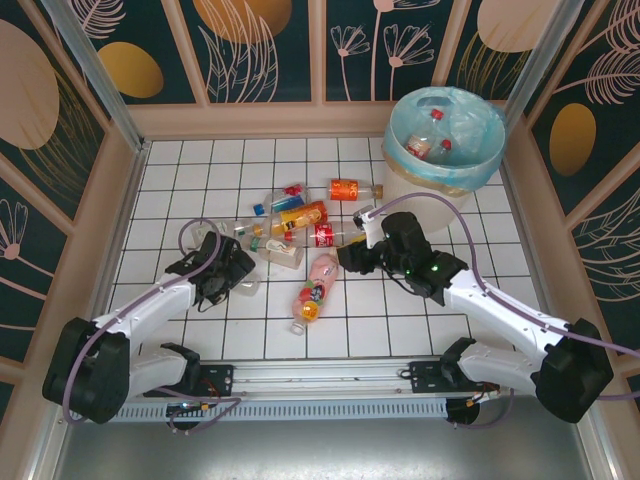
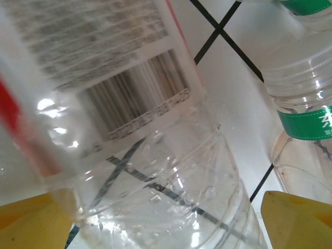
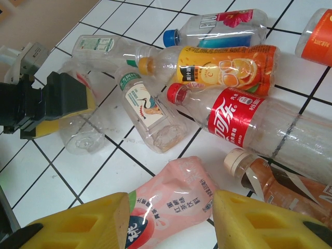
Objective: Put the plastic bottles in the bin
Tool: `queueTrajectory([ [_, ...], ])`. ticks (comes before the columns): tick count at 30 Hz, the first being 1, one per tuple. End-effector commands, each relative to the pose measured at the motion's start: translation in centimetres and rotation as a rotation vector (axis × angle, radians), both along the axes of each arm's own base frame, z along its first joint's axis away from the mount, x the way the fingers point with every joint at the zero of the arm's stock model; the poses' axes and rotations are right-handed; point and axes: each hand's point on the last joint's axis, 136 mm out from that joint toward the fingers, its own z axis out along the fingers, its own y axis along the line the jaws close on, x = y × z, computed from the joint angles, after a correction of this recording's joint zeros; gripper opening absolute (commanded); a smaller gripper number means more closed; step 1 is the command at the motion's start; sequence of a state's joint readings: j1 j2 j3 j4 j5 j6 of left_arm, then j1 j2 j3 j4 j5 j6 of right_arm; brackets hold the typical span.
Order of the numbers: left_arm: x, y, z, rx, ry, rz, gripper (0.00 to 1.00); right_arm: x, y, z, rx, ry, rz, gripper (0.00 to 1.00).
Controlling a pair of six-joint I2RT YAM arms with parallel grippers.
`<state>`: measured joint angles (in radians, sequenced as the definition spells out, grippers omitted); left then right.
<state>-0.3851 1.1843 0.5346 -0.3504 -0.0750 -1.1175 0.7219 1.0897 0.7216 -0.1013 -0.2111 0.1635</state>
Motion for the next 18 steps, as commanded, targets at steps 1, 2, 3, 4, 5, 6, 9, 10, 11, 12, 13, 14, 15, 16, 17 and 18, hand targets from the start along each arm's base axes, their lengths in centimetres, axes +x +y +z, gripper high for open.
queueTrajectory([
  [1,-0.6,0.2,-0.4,-0.018,-0.008,0.007,0.8,-0.1,0.4,0.1,0.015,-0.003,0.009,0.47],
  [2,-0.8,0.4,-0.3,-0.016,-0.011,0.012,0.75,-0.1,0.4,0.1,0.015,-0.003,0.009,0.47],
  [3,-1.1,0.5,-0.2,-0.016,-0.016,0.015,0.71,-0.1,0.4,0.1,0.014,-0.002,0.009,0.46],
  [4,-1.2,0.6,-0.1,-0.016,-0.022,0.017,0.68,0.0,0.4,0.1,0.016,-0.004,0.008,0.47],
  [5,-1.5,0.8,-0.1,-0.017,-0.026,0.02,0.64,0.0,0.5,0.1,0.016,-0.005,0.009,0.47],
  [6,-1.7,0.9,-0.1,-0.019,-0.029,0.023,0.61,0.0,0.5,0.1,0.015,-0.005,0.009,0.47],
  [9,-2.4,1.4,-0.1,-0.013,-0.034,0.032,0.55,0.1,0.6,0.0,0.013,0.001,0.013,0.47],
  [10,-2.6,1.5,0.0,-0.008,-0.034,0.034,0.54,0.0,0.7,-0.1,0.013,0.003,0.015,0.47],
  [11,-2.7,1.7,0.2,-0.001,-0.039,0.036,0.54,0.0,0.7,-0.1,0.01,0.006,0.017,0.47],
  [12,-2.9,1.9,0.5,0.006,-0.044,0.037,0.53,0.0,0.7,-0.1,0.011,0.006,0.017,0.47],
  [13,-2.9,2.1,0.8,0.012,-0.05,0.04,0.53,0.0,0.6,-0.1,0.01,0.007,0.015,0.47],
  [14,-3.0,2.4,1.3,0.022,-0.057,0.046,0.53,0.0,0.6,-0.1,0.007,0.008,0.014,0.47],
  [15,-3.0,2.6,2.0,0.033,-0.07,0.049,0.52,-0.1,0.5,0.0,0.005,0.007,0.013,0.47],
  [16,-2.9,2.8,2.8,0.042,-0.087,0.049,0.51,0.0,0.5,0.1,0.005,0.007,0.01,0.47],
  [17,-2.9,3.2,3.8,0.058,-0.106,0.053,0.5,0.0,0.4,0.2,0.004,0.006,0.009,0.47],
  [18,-2.8,3.6,5.3,0.077,-0.137,0.057,0.49,0.0,0.4,0.5,0.007,0.002,0.007,0.47],
])
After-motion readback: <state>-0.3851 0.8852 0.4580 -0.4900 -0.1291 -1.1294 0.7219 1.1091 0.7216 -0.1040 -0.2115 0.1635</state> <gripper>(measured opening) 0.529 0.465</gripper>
